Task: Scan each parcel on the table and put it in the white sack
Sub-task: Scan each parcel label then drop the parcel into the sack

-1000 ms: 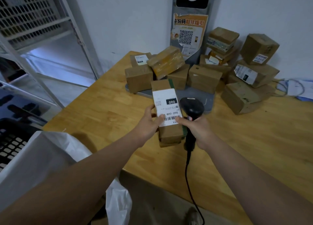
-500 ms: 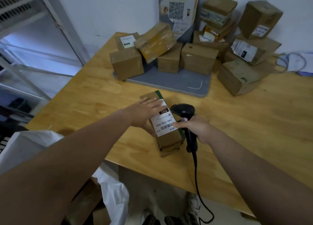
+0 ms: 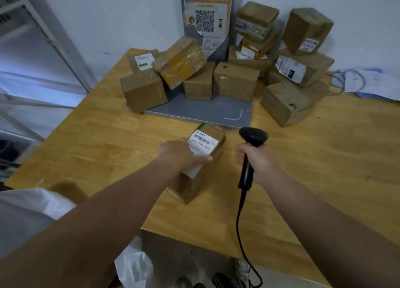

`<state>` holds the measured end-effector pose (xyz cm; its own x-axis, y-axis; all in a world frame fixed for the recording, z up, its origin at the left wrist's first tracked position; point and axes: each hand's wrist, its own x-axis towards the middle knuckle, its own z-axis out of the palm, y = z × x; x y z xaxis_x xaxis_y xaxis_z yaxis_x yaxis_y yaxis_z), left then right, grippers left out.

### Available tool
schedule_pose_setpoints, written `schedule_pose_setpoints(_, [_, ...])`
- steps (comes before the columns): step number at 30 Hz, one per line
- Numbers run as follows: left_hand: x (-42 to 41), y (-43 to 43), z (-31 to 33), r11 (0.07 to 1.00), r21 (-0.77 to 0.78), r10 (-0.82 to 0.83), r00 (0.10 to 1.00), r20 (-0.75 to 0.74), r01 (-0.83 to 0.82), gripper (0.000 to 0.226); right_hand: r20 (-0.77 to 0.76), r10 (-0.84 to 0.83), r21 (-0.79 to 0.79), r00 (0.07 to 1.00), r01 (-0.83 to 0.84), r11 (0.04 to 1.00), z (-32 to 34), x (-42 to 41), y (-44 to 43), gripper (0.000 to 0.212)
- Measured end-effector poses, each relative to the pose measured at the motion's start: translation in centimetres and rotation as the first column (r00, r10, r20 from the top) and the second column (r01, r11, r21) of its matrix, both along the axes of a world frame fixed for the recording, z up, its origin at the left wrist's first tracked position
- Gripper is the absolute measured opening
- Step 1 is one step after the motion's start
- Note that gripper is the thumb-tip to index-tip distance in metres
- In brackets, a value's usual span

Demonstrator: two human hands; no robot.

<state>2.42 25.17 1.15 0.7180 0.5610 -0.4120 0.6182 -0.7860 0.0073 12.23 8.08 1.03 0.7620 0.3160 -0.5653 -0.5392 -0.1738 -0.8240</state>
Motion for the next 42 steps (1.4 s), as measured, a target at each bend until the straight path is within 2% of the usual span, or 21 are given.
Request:
schedule_pose_setpoints(2, [0.1, -0.9, -0.8, 0.961, -0.269, 0.081, 0.996, 0.048, -0.065, 0.081, -0.016, 0.130, 0.023, 0.991, -0.130, 0.991, -0.2, -1.1, 0.4, 0.010])
schedule_pose_setpoints(3, [-0.1, -1.3, -1.1, 0.908, -0.406, 0.140, 0.988, 0.064, -0.103, 0.072, 0.003, 0.170, 0.024, 0.985, -0.170, 0.985, -0.4, -1.9, 0.7, 0.014])
schedule_pose_setpoints(5, [-0.7, -2.1, -1.6, 0.749, -0.639, 0.303, 0.948, 0.094, -0.176, 0.063, 0.056, 0.171, 0.028, 0.984, -0.173, 0.985, -1.0, -3.2, 1.1, 0.025])
schedule_pose_setpoints(7, [-1.7, -2.3, -2.4, 0.571, -0.787, 0.471, 0.879, 0.081, -0.233, 0.060, 0.075, 0.141, 0.044, 0.987, -0.145, 0.988, -1.2, -3.8, 1.2, 0.030])
schedule_pose_setpoints(10, [-3.4, -2.1, -3.9, 0.318, -0.918, 0.620, 0.785, 0.013, -0.236, 0.064, 0.075, 0.152, 0.035, 0.986, -0.155, 0.987, -1.4, -3.8, 0.8, 0.026])
schedule_pose_setpoints(12, [-4.2, -2.3, -4.4, 0.214, -0.955, 0.679, 0.734, -0.004, -0.203, 0.062, 0.079, 0.171, 0.064, 0.982, -0.176, 0.982, -1.4, -4.0, 0.4, 0.027])
schedule_pose_setpoints(15, [-4.7, -2.5, -4.1, 0.123, -0.984, 0.753, 0.658, 0.010, -0.126, 0.034, 0.100, 0.192, 0.121, 0.976, -0.204, 0.972, -1.2, -4.1, -0.1, 0.027])
schedule_pose_setpoints(18, [-4.6, -1.8, -2.8, 0.177, -0.981, 0.744, 0.663, 0.081, -0.079, 0.039, 0.157, 0.222, 0.164, 0.962, -0.247, 0.955, -0.2, -3.3, -0.2, 0.030])
schedule_pose_setpoints(21, [-4.4, -1.0, -1.0, 0.246, -0.968, 0.717, 0.683, 0.140, -0.059, 0.073, 0.198, 0.255, 0.192, 0.946, -0.292, 0.937, 1.4, -2.4, 0.2, 0.030])
schedule_pose_setpoints(22, [-4.2, -0.8, -0.6, 0.278, -0.959, 0.715, 0.678, 0.170, -0.052, 0.082, 0.219, 0.253, 0.179, 0.942, -0.294, 0.939, 2.1, -2.2, 0.4, 0.027])
schedule_pose_setpoints(26, [-3.4, 0.0, 0.5, 0.373, -0.928, 0.743, 0.604, 0.290, -0.014, 0.088, 0.342, 0.221, 0.067, 0.914, -0.258, 0.964, 4.8, -2.1, 1.1, 0.010])
schedule_pose_setpoints(28, [-3.2, 0.3, 0.6, 0.422, -0.907, 0.743, 0.576, 0.341, -0.007, 0.098, 0.395, 0.232, 0.029, 0.889, -0.265, 0.964, 5.7, -2.6, 1.1, 0.021])
schedule_pose_setpoints(32, [-3.2, 0.6, 0.7, 0.475, -0.880, 0.746, 0.523, 0.412, 0.015, 0.104, 0.482, 0.302, -0.072, 0.823, -0.306, 0.949, 6.1, -4.0, 0.2, 0.037])
schedule_pose_setpoints(38, [-3.1, 1.1, 0.4, 0.506, -0.863, 0.735, 0.527, 0.426, -0.009, 0.105, 0.457, 0.342, -0.135, 0.821, -0.316, 0.939, 5.4, -4.4, -0.8, 0.026])
schedule_pose_setpoints(42, [-3.1, 1.2, 0.1, 0.507, -0.861, 0.744, 0.518, 0.423, -0.026, 0.108, 0.442, 0.345, -0.123, 0.828, -0.325, 0.938, 5.4, -4.3, -1.2, 0.027])
